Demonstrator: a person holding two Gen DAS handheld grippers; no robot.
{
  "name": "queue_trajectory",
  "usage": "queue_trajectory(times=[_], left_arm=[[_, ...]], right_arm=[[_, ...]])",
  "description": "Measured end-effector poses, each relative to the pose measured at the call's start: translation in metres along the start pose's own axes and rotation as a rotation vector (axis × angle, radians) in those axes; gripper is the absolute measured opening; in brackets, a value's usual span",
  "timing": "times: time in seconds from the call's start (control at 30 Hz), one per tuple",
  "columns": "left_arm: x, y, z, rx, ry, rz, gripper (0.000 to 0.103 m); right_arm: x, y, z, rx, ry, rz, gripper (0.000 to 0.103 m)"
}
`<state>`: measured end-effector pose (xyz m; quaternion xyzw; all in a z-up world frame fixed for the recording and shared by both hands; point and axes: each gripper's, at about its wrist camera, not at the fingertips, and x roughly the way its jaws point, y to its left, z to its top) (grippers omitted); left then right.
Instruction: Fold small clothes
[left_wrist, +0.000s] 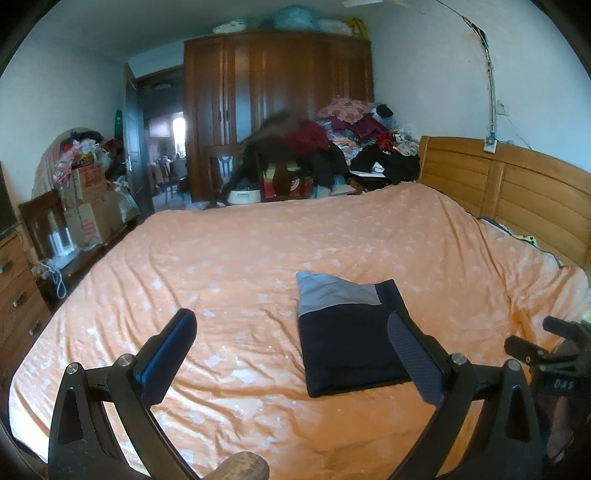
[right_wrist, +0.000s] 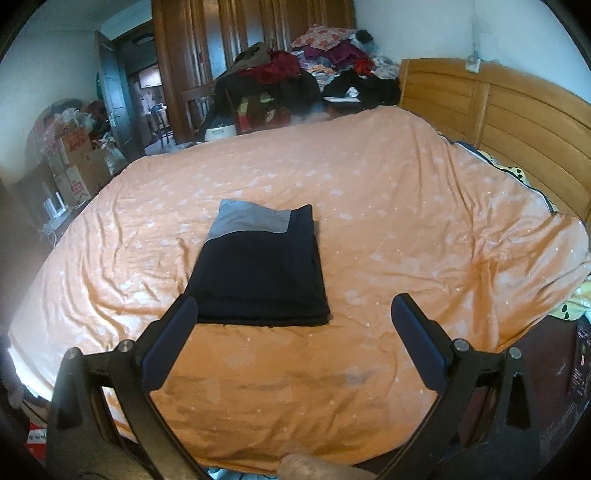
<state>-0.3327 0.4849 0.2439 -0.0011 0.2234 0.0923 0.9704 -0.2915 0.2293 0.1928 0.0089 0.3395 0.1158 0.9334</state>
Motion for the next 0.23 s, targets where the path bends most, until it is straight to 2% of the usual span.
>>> queue_trajectory(times=[0.13, 0.23], left_arm=[[0.0014, -0.0046, -0.0023, 0.012, 0.008, -0.01, 0.103], [0.0008, -0.0089, -0.0041, 0.021, 0.009, -0.015, 0.103]], right_arm=[[0.0004, 0.0026, -0.0006, -0.011, -0.008, -0.019, 0.103], [-0.0005, 0.0042, 0.0002, -0.028, -0.009, -0.003, 0.103]])
